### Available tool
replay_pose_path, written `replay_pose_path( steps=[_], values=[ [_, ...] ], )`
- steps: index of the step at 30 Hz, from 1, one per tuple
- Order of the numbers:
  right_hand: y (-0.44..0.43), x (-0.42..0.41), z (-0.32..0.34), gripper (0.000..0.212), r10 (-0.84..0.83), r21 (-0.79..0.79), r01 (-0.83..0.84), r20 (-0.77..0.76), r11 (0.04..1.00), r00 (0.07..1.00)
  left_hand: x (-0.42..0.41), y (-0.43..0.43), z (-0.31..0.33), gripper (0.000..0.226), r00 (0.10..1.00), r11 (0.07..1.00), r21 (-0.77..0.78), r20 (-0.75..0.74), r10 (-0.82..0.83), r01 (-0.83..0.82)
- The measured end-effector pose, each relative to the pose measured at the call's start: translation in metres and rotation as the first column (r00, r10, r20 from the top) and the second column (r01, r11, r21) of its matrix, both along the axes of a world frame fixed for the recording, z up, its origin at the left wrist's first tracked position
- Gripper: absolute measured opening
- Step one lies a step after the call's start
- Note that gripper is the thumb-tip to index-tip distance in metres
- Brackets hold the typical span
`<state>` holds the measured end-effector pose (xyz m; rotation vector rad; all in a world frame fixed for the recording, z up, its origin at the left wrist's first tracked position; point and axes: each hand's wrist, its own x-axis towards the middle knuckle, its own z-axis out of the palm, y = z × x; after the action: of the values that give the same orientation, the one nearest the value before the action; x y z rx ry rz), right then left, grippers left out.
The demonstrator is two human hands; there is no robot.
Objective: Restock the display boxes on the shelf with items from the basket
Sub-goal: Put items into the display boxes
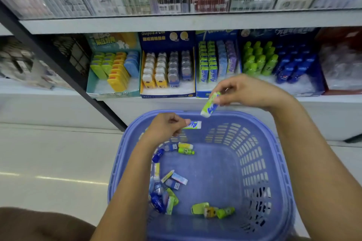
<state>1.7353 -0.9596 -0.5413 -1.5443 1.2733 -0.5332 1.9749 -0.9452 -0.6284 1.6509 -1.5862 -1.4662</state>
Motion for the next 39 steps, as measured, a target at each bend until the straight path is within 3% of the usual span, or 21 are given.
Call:
replay_pose_path(
  steps=[1,3,6,13,22,26,33,37,39],
  values=[
    [-0.003,-0.007,0.009,0.02,-0.148,-0.078,0.153,0.068,0.985,0.987,-0.005,0.001,0.01,0.023,0.996,1.0,-0.006,-0.088,0.02,-0.021],
    [-0.01,-0.017,0.02,0.023,-0.395,-0.274,0.413,0.122,0.869,0.911,-0.013,0.002,0.026,0.022,0.974,0.998,-0.021,-0.218,0.055,-0.061],
    [-0.02,-0.023,0.021,0.017,-0.54,-0.454,0.52,0.098,0.723,0.836,-0.021,0.004,0.045,0.029,0.95,0.996,-0.054,-0.308,0.05,-0.07],
    [-0.026,0.0,0.006,0.016,-0.495,-0.513,0.509,0.176,0.692,0.851,-0.028,0.007,0.059,0.017,0.914,0.992,-0.061,-0.399,0.074,-0.106],
    [-0.033,0.027,-0.031,0.014,-0.462,-0.576,0.426,0.093,0.698,0.882,-0.03,0.007,0.057,0.017,0.882,0.98,0.071,-0.429,0.196,-0.184],
    [-0.032,0.031,-0.034,0.016,-0.419,-0.659,0.307,-0.014,0.687,0.908,-0.031,0.006,0.053,0.012,0.924,0.988,0.007,-0.352,0.147,-0.155],
    [-0.038,0.024,-0.012,0.019,-0.348,-0.637,0.134,-0.224,0.759,0.91,-0.035,0.001,0.048,0.019,0.972,0.973,-0.177,-0.209,0.109,-0.147],
    [-0.021,0.026,0.003,0.017,-0.173,-0.298,0.181,0.056,0.937,0.983,-0.045,-0.002,0.052,0.016,0.958,0.937,-0.286,-0.259,0.125,-0.2],
    [-0.015,0.026,0.002,0.02,-0.187,-0.252,0.229,0.181,0.94,0.965,-0.051,-0.004,0.054,0.017,0.954,0.915,-0.343,-0.277,0.116,-0.211]
  ],
)
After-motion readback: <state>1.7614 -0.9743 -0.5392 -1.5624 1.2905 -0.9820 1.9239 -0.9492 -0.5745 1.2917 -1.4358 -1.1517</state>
